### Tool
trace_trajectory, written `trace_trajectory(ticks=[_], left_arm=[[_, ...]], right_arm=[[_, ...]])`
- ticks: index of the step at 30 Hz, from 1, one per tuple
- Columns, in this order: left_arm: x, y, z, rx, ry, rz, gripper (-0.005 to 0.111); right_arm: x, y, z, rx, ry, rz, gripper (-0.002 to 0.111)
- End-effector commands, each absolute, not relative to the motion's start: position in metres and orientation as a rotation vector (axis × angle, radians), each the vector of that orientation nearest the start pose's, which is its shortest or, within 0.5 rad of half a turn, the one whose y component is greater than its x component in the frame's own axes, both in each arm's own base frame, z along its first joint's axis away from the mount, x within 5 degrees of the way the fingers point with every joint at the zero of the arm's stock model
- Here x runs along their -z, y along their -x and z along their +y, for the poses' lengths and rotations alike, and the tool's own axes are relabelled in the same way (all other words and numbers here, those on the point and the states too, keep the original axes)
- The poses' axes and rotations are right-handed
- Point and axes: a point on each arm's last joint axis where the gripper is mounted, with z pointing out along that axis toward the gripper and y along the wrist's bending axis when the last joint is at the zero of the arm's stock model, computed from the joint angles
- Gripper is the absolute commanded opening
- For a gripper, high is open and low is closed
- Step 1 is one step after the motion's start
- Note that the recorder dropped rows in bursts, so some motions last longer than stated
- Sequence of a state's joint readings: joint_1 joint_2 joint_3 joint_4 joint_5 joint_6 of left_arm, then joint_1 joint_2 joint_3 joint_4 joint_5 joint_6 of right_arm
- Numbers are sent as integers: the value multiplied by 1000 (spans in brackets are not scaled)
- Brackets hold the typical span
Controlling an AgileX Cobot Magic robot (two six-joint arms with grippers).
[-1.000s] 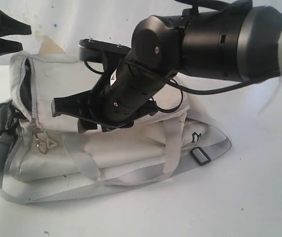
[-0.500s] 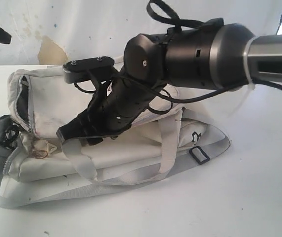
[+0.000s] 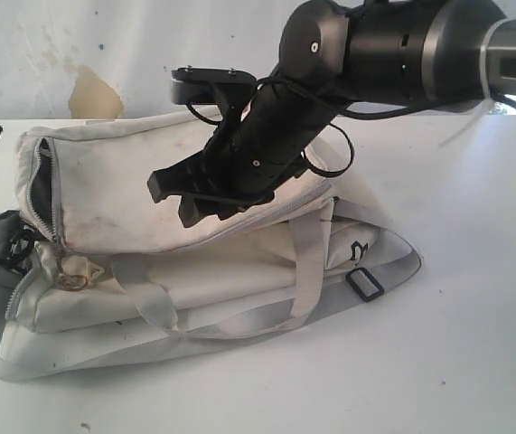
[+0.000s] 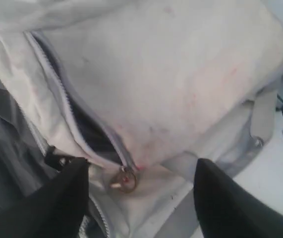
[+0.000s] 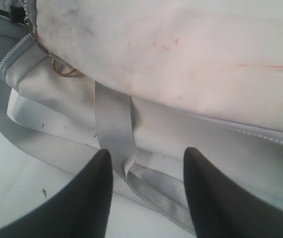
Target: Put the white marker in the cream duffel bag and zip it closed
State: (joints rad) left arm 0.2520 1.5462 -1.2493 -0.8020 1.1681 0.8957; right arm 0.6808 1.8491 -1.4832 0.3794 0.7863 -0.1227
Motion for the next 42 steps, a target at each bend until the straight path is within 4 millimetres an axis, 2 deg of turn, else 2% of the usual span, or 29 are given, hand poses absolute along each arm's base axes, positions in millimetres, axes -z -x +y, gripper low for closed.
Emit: trace_trajectory(ticks=[1, 7, 10, 15, 18, 22, 24, 29, 33, 42], left_arm=[[-301, -274, 8, 736, -562, 2447, 62], [-257, -249, -2, 716, -601, 2497, 62], [-238, -247, -12, 634, -688, 2475, 62], [-218, -248, -23, 463, -738, 2397, 62], [-208, -248, -24, 407, -677, 2385, 62], [-205, -255, -20, 359, -477, 2351, 62], [-202, -258, -21, 384, -449, 2351, 62], [-184, -262, -30, 542, -526, 2357, 62], [-168, -269, -30, 561, -521, 2377, 62], [-147, -281, -31, 574, -529, 2333, 62]], right_arm=[[-260, -303, 274, -625, 832, 2547, 43], [-259, -304, 274, -624, 830, 2547, 43], [-259, -304, 274, -624, 830, 2547, 43], [-259, -302, 274, -623, 842, 2564, 43], [-258, -302, 273, -623, 847, 2572, 43], [-258, -302, 273, -623, 847, 2572, 43], [-258, -302, 273, -623, 847, 2572, 43], [-258, -302, 273, -623, 847, 2572, 43], [-258, -301, 273, -625, 851, 2580, 43], [-258, -301, 273, -623, 852, 2580, 43]])
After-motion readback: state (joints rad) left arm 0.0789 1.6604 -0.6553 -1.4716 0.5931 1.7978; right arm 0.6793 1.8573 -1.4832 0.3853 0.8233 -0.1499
